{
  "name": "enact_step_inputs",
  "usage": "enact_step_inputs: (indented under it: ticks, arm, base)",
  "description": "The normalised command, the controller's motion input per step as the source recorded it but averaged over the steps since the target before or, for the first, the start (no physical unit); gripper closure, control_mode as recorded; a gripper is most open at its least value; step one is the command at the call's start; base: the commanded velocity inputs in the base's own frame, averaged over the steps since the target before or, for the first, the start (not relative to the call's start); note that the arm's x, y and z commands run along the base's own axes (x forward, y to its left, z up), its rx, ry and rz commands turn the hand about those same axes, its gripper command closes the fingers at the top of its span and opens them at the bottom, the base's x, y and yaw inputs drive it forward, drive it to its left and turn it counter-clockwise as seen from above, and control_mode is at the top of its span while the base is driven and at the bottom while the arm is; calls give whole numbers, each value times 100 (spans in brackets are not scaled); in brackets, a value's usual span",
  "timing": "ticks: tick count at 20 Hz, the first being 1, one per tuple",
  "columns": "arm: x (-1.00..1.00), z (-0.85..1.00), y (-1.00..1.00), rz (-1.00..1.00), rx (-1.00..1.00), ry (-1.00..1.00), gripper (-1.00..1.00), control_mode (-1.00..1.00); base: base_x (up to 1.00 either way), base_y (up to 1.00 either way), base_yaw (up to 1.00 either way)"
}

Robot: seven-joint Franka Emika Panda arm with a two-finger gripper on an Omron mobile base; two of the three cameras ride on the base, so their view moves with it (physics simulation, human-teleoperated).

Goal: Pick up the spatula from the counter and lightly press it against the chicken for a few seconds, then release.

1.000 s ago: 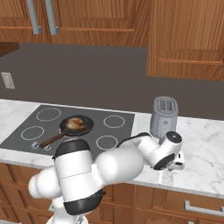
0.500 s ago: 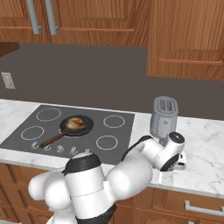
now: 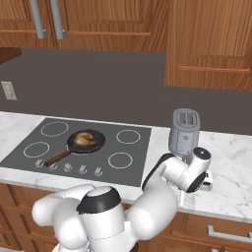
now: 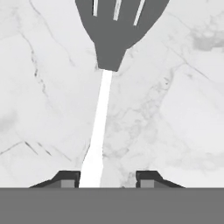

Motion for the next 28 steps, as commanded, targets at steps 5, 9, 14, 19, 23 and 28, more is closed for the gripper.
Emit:
enact_step_inputs:
  ticks: [5, 9, 14, 19, 23, 28]
  arm:
    - [0, 0, 0, 0, 0, 0, 100, -100]
    - [-6, 2, 11, 0, 0, 0, 100, -100]
    - [-18, 14, 19, 0, 0, 0, 100, -100]
    - [-33, 25, 24, 0, 0, 0, 100, -100]
    - [-43, 29, 26, 0, 0, 0, 100, -100]
    - [-45, 34, 31, 0, -3, -1, 100, -100]
  base:
    - [0, 0, 0]
    - [0, 0, 0]
    - [0, 0, 0]
    - [0, 0, 0]
    - [0, 0, 0]
    - [0, 0, 0]
